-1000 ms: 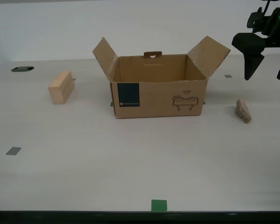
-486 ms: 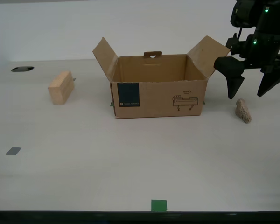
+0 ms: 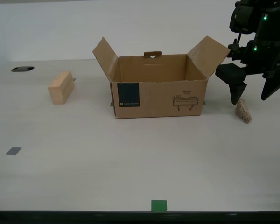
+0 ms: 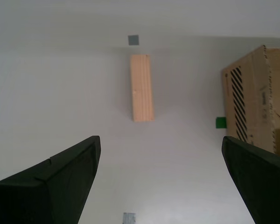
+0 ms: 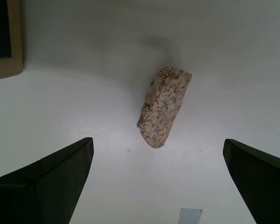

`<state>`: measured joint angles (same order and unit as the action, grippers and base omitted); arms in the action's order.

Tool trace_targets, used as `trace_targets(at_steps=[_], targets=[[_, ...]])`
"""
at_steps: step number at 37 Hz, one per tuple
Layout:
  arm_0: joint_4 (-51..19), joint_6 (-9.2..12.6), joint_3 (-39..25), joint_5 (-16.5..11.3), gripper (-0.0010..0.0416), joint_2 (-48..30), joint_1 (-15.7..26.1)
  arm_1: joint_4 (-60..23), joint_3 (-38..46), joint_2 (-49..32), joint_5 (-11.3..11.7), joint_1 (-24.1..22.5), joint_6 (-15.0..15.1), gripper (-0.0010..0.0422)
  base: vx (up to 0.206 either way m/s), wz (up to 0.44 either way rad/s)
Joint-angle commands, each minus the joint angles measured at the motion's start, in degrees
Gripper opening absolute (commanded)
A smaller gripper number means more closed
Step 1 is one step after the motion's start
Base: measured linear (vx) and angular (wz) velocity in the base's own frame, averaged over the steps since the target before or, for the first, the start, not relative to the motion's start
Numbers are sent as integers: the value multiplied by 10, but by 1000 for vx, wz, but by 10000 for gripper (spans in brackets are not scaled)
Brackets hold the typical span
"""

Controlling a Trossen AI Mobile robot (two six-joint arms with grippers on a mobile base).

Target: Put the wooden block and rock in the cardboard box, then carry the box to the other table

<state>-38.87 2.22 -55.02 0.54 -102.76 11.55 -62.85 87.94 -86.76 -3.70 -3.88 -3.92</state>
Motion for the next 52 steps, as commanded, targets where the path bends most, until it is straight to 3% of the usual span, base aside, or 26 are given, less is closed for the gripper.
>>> trace_targets(at_steps=[1,10,16,21,52], targets=[[4,3,0,3,387,0,0,15,1,-27,32,0,1,355,0,0],[8,4,1,3,387,0,0,30,1,-133,30,0,6,355,0,0],[12,7,3,3,387,0,0,89,1,-177,12,-1,7,355,0,0],[11,8,3,3,387,0,0,123,2,-204,11,-1,7,355,0,0],[14,10,3,3,387,0,0,65,162,-387,12,-3,16,355,0,0]])
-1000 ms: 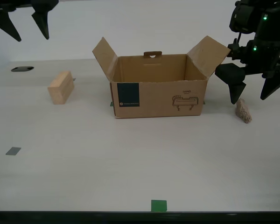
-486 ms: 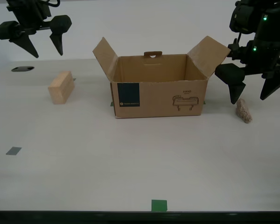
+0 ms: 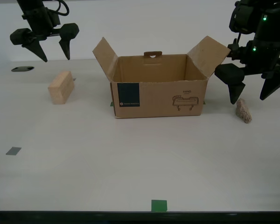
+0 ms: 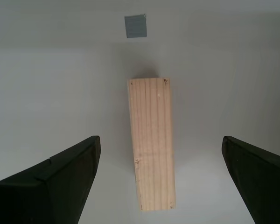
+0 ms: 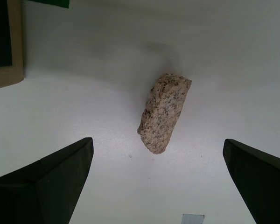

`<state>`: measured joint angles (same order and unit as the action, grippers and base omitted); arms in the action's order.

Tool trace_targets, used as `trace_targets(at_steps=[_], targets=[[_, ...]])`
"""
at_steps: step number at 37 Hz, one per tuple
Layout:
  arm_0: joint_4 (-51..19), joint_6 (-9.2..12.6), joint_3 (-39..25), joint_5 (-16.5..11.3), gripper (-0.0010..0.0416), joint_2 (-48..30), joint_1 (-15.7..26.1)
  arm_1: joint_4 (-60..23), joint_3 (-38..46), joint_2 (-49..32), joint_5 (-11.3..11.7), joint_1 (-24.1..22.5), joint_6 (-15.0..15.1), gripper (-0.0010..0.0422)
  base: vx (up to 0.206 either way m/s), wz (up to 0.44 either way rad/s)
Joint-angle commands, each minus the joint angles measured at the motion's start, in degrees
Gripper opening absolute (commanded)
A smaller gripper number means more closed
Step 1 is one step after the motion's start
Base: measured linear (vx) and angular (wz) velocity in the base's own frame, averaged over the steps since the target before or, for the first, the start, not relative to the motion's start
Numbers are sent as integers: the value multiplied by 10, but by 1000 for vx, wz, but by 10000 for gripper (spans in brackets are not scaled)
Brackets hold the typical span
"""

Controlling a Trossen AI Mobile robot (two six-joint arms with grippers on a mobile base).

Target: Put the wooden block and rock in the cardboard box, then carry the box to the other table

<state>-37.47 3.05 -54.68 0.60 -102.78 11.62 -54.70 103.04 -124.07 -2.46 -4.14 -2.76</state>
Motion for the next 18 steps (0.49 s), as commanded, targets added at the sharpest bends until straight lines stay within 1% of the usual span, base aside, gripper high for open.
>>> trace_targets(at_steps=[1,7,18], targets=[[0,2,0,3,387,0,0,-18,12,-16,-1,0,5,355,0,0],[0,2,0,2,387,0,0,-17,7,-31,3,0,7,355,0,0],[4,4,2,2,387,0,0,-2,-13,-32,5,0,9,355,0,0]])
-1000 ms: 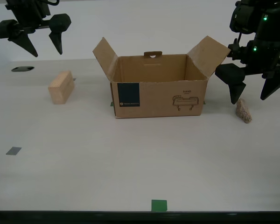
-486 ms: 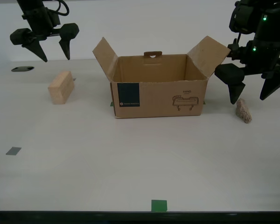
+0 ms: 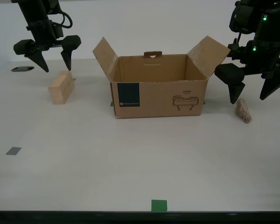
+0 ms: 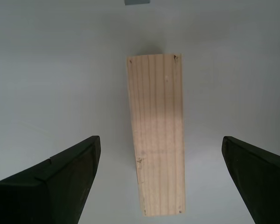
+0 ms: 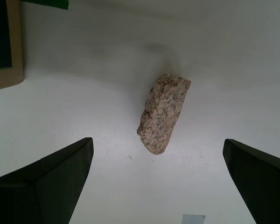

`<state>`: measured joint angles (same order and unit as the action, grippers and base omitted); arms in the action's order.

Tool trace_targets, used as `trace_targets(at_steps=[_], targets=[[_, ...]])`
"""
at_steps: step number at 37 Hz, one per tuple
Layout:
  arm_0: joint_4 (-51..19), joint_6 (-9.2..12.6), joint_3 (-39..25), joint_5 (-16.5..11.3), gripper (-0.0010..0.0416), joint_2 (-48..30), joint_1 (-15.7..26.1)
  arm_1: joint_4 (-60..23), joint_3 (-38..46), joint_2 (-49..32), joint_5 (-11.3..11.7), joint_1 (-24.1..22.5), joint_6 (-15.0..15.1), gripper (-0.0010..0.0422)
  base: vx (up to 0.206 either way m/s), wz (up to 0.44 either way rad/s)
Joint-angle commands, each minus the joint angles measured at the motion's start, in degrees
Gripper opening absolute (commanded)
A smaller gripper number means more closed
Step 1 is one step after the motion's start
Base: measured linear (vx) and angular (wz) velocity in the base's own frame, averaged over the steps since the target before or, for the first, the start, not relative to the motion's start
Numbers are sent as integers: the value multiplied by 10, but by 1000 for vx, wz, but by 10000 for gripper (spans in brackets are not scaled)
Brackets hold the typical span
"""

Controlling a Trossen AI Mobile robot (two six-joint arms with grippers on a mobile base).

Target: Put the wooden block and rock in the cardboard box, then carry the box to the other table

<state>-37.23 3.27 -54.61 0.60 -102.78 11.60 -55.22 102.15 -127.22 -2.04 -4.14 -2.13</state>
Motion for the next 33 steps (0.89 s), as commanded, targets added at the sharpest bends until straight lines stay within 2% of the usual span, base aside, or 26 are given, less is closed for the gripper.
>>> trace_targets(at_steps=[1,12,19,33], targets=[[2,2,2,2,387,0,0,12,-8,0,1,0,2,355,0,0],[19,3,2,2,387,0,0,65,-40,0,1,0,2,355,0,0],[29,10,2,2,387,0,0,74,-56,0,1,0,2,355,0,0],[53,10,2,3,380,0,0,78,-57,0,1,0,2,355,0,0]])
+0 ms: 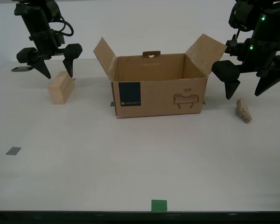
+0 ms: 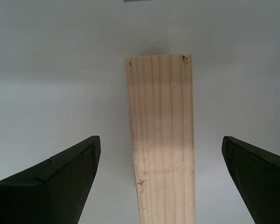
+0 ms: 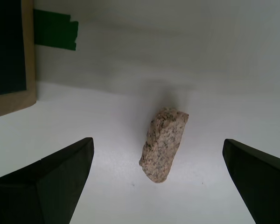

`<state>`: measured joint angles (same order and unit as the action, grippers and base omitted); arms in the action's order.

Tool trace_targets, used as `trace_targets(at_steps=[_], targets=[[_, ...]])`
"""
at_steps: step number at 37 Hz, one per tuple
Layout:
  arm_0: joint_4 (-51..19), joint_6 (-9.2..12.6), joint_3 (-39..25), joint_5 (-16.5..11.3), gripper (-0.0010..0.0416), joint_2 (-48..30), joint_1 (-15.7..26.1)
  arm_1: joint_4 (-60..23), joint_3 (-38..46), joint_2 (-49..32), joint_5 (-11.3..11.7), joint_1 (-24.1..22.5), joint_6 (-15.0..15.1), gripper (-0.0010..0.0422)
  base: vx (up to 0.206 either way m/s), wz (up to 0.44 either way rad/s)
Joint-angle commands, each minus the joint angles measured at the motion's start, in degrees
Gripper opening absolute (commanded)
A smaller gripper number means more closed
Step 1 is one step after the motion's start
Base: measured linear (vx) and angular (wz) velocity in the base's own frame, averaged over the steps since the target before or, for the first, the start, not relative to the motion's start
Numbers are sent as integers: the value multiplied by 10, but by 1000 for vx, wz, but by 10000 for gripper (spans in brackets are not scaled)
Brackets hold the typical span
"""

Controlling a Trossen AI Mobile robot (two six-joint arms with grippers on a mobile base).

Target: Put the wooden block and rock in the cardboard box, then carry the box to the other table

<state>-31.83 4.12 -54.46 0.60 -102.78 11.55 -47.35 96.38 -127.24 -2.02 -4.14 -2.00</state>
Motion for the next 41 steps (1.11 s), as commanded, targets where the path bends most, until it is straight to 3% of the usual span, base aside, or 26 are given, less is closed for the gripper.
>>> trace_targets(at_steps=[1,14,21,41], targets=[[-3,2,0,3,377,0,0,0,0,0,1,0,1,355,0,0],[12,2,43,3,342,0,0,-1,0,0,1,0,1,355,0,0],[54,4,75,4,347,0,0,1,0,0,1,0,1,355,0,0],[103,7,75,10,352,0,0,-6,0,0,1,0,1,355,0,0]])
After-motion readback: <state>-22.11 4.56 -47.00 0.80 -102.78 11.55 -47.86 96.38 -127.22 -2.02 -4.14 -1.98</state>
